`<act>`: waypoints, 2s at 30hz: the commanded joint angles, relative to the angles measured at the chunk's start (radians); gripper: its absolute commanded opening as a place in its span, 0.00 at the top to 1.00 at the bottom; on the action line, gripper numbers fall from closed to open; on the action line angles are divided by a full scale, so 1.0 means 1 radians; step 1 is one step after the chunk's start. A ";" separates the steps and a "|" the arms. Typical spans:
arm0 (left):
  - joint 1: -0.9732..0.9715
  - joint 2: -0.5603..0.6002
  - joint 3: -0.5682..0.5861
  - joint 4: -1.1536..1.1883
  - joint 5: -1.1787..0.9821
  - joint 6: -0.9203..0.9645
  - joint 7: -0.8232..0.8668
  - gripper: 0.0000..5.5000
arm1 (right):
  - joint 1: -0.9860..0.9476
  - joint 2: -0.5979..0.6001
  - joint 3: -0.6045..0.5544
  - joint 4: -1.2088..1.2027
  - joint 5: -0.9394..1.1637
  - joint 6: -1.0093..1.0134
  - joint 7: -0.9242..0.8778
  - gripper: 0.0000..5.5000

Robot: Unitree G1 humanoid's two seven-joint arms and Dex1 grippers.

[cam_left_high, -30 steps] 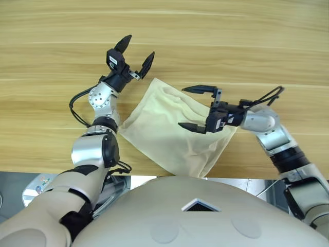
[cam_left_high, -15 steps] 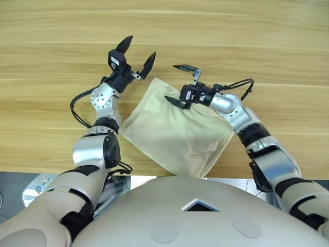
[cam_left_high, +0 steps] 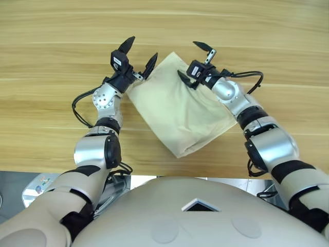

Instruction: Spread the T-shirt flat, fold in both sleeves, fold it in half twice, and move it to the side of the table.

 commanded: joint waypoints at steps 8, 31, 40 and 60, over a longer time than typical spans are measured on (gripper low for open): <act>0.020 -0.004 -0.013 -0.002 0.015 -0.017 0.013 0.16 | 0.149 0.007 -0.114 0.059 0.066 0.228 -0.128 0.02; 0.032 0.007 -0.043 -0.006 0.032 -0.045 0.030 0.16 | 0.630 0.153 -0.186 -0.832 0.208 0.545 -0.109 0.02; 0.036 0.008 -0.058 -0.010 0.045 -0.059 0.038 0.16 | 0.650 0.094 -0.245 -0.954 0.187 0.605 -0.125 0.02; 0.197 0.154 -0.151 -0.390 -0.107 -0.129 -0.433 0.16 | 0.591 -0.231 -0.323 -1.069 0.249 0.190 0.276 0.02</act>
